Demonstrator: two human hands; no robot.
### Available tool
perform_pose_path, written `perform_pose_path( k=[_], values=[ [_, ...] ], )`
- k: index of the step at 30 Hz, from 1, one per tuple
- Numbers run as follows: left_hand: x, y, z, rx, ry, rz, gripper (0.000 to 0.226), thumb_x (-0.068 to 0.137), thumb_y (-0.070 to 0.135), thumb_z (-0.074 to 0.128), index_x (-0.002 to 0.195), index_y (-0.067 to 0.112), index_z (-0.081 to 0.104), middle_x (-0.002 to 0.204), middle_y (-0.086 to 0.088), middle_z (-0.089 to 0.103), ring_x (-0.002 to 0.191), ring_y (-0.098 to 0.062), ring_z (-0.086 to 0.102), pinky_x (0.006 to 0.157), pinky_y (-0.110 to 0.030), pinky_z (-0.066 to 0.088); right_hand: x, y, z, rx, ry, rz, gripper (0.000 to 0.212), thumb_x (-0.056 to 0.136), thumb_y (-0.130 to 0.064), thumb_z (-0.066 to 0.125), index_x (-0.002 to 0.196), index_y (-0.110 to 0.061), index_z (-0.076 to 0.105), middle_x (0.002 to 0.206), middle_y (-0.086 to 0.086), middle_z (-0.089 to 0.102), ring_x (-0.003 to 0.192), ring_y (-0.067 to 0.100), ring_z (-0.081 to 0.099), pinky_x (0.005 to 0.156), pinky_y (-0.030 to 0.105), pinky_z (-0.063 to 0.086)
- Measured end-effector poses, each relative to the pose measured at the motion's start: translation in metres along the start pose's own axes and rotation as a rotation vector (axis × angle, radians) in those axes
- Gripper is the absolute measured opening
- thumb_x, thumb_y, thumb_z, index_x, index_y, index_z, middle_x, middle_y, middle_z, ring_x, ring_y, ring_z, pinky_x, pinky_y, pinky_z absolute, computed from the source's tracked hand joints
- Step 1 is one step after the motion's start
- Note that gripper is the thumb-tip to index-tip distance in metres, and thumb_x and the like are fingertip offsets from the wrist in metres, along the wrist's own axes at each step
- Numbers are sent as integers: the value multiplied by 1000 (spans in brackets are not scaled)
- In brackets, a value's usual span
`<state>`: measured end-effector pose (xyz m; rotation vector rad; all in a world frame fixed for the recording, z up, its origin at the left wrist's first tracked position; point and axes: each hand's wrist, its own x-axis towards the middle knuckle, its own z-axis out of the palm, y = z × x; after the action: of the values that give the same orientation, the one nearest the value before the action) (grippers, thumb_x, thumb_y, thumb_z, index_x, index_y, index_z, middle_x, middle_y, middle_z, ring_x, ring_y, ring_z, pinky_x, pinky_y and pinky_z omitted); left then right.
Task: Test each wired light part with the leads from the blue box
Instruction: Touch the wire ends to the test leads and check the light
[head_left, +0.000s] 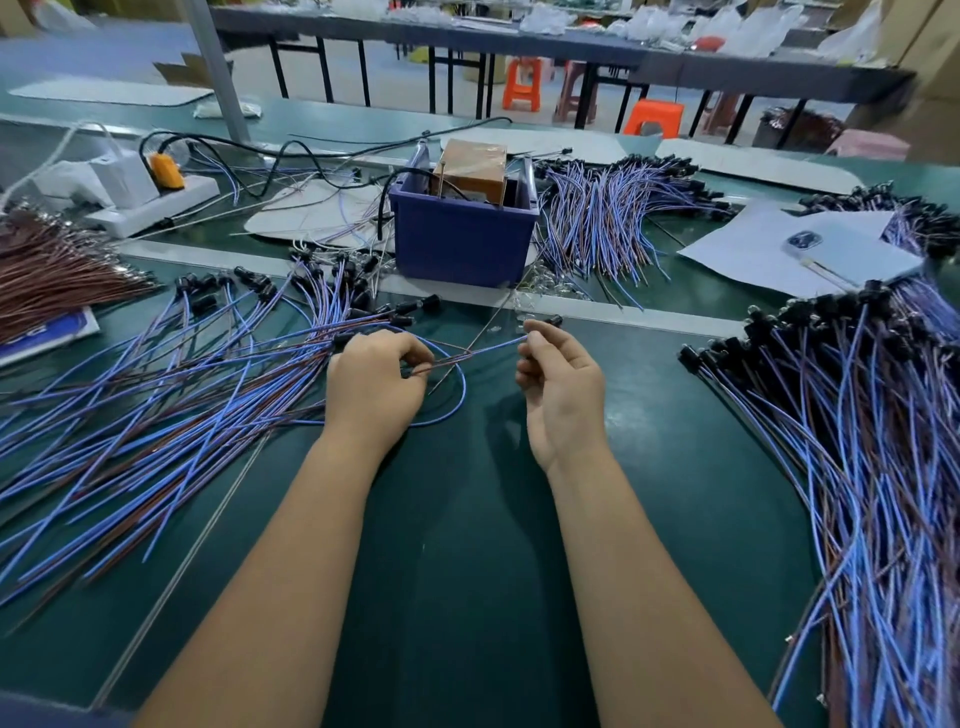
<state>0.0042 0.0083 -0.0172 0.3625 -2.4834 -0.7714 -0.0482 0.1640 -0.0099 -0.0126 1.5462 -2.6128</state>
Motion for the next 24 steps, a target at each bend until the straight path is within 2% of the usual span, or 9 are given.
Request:
perform_pose_path(
  k=[2, 5, 8, 11, 13, 15, 18, 21, 24],
  values=[
    [-1, 3, -1, -33, -14, -6, 13, 81, 13, 66, 87, 23, 71, 82, 10, 65, 90, -22, 61, 87, -42, 47, -3, 2, 2, -304, -5, -140, 25, 92, 2, 56, 88, -21, 66, 75, -5, 58, 64, 5, 50, 64, 17, 43],
    [-3, 7, -1, -100, -73, 49, 17, 80, 12, 65, 88, 26, 71, 75, 15, 61, 84, -16, 59, 86, -37, 47, -8, 11, 4, -948, -27, -426, 39, 85, 4, 54, 112, -22, 66, 111, -2, 58, 102, 13, 47, 91, 18, 33],
    [-5, 9, -1, -138, -107, 68, 13, 80, 17, 63, 81, 26, 72, 73, 16, 60, 83, -14, 55, 80, -30, 43, -5, 16, 5, -1358, -85, -396, 44, 88, -7, 53, 128, -22, 60, 137, -3, 50, 128, 19, 34, 104, 29, 23],
    [-2, 6, 1, -99, -54, 4, 15, 87, 20, 58, 85, 19, 73, 78, -1, 70, 83, -27, 60, 80, -38, 47, -5, 16, 3, -1565, -82, -358, 28, 93, -22, 53, 117, -25, 66, 130, -6, 56, 126, 19, 38, 100, 31, 22],
    [1, 1, 0, -36, 20, -62, 19, 92, 17, 54, 97, 17, 73, 85, -7, 72, 86, -33, 60, 83, -43, 47, -8, 13, 2, -1567, -69, -430, 21, 94, -28, 55, 110, -26, 68, 117, -7, 62, 118, 18, 44, 96, 30, 22],
    [4, -7, -4, 1, 94, -111, 25, 95, 16, 51, 108, 18, 72, 93, -10, 72, 92, -36, 60, 84, -45, 48, -11, 8, 1, -1425, -35, -554, 14, 94, -26, 57, 102, -22, 68, 103, -4, 66, 106, 20, 52, 92, 29, 25],
    [7, -19, -11, -16, 181, -143, 28, 98, 16, 50, 116, 17, 70, 99, -12, 72, 96, -34, 61, 81, -44, 50, -12, -2, -4, -1174, 151, -765, 11, 94, -18, 56, 92, -12, 66, 81, 1, 64, 78, 23, 54, 83, 33, 33],
    [6, -25, -14, -19, 208, -163, 27, 96, 12, 50, 115, 15, 70, 97, -14, 72, 96, -35, 62, 79, -44, 51, -12, -9, -8, -905, 295, -659, 15, 98, -16, 48, 86, -15, 57, 64, -6, 51, 61, 14, 45, 65, 29, 35],
    [5, -25, -13, 107, 175, -143, 33, 88, 12, 60, 120, 18, 68, 101, -11, 70, 101, -36, 58, 83, -44, 50, -12, -14, -9, -590, 449, -591, 16, 99, -14, 44, 86, -18, 52, 61, -13, 46, 58, -3, 45, 56, 13, 34]
  ],
)
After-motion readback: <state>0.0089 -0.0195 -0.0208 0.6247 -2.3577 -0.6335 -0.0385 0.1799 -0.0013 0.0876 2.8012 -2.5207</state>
